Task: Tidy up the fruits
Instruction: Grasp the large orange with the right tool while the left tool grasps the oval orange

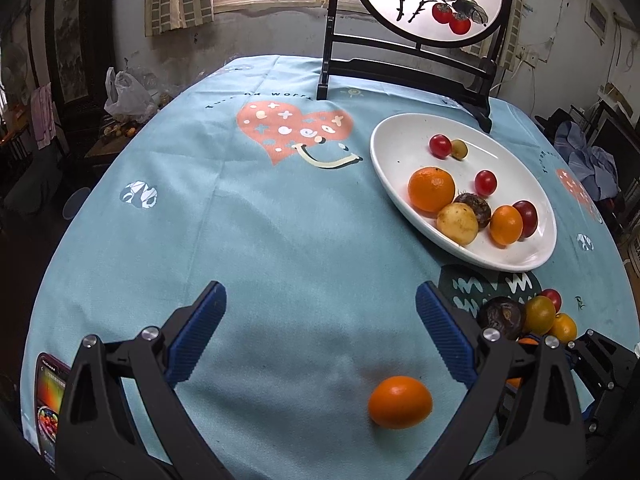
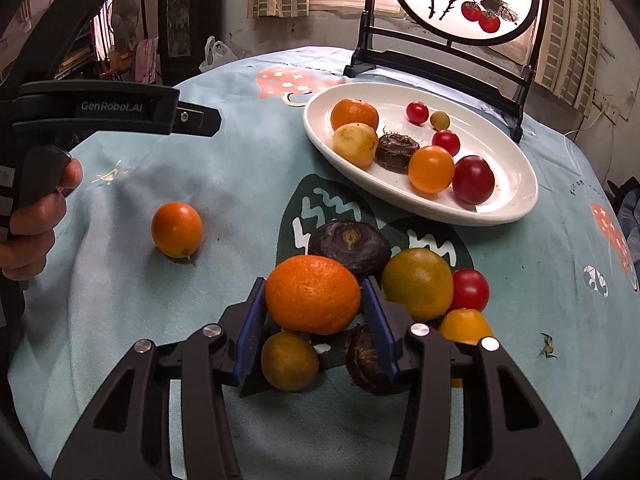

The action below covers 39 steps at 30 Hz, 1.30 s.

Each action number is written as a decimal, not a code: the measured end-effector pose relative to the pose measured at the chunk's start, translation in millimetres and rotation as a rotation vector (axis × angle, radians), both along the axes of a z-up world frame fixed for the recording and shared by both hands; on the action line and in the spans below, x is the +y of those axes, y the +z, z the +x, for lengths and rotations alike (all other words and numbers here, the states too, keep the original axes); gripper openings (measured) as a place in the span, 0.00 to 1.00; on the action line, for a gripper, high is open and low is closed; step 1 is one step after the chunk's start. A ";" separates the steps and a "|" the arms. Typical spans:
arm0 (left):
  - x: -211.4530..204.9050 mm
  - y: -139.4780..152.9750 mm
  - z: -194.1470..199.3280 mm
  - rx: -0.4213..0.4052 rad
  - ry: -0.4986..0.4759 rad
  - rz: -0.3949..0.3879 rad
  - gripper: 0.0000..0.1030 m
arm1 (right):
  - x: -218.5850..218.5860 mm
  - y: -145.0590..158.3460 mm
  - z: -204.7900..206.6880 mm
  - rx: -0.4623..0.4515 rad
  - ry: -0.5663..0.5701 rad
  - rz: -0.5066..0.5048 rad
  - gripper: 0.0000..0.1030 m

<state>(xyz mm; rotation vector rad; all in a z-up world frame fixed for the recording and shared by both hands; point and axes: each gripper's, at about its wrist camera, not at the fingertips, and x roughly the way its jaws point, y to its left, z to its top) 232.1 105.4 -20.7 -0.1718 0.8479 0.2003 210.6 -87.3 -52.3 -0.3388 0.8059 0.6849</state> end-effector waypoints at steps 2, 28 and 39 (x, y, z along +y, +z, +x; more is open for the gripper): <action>0.3 -0.2 0.3 0.001 0.002 0.000 0.95 | -0.4 0.5 -0.5 -0.003 0.000 0.002 0.43; -48.8 -36.6 -36.8 0.061 -0.371 -0.018 0.57 | -39.7 29.9 15.1 0.007 -0.133 0.219 0.43; -52.5 -45.5 -32.5 0.090 -0.365 0.030 0.46 | -40.6 30.9 13.4 0.004 -0.132 0.224 0.43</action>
